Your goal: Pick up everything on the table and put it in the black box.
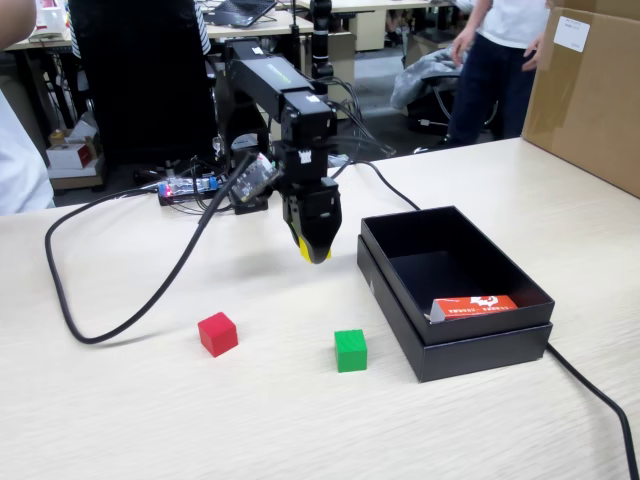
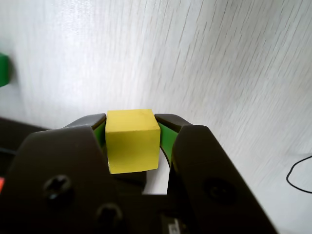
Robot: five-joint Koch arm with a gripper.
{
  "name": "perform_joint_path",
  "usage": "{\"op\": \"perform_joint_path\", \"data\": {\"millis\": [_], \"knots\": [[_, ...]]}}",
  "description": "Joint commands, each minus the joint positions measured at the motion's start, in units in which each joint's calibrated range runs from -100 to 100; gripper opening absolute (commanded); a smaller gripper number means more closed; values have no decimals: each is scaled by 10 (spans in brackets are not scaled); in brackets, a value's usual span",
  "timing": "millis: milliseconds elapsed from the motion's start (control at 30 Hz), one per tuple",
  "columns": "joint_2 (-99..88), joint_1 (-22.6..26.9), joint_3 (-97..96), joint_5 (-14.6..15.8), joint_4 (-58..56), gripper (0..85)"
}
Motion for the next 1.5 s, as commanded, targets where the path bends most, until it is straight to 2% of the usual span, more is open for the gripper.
{"op": "perform_joint_path", "data": {"millis": [0, 100, 367, 433, 500, 567, 600, 767, 800, 900, 933, 1000, 1067, 1100, 1267, 1367, 1467], "knots": [[-95, 13, 84, 0, -15, 9], [-99, 44, 188, 9, -37, 9], [66, 101, 383, 27, -57, 9], [142, 110, 414, 32, -57, 9], [347, 126, 507, 37, -60, 9], [411, 132, 536, 39, -60, 9], [504, 139, 552, 43, -60, 9], [570, 140, 550, 52, -60, 11], [577, 140, 550, 52, -60, 28], [590, 140, 538, 52, -60, 277], [590, 139, 537, 52, -60, 291], [586, 139, 536, 52, -60, 293], [558, 139, 522, 52, -60, 400], [522, 138, 512, 52, -60, 414], [180, 131, 471, 60, -60, 441], [-9, 106, 398, 57, -60, 441], [-120, 58, 298, 30, -59, 493]]}}
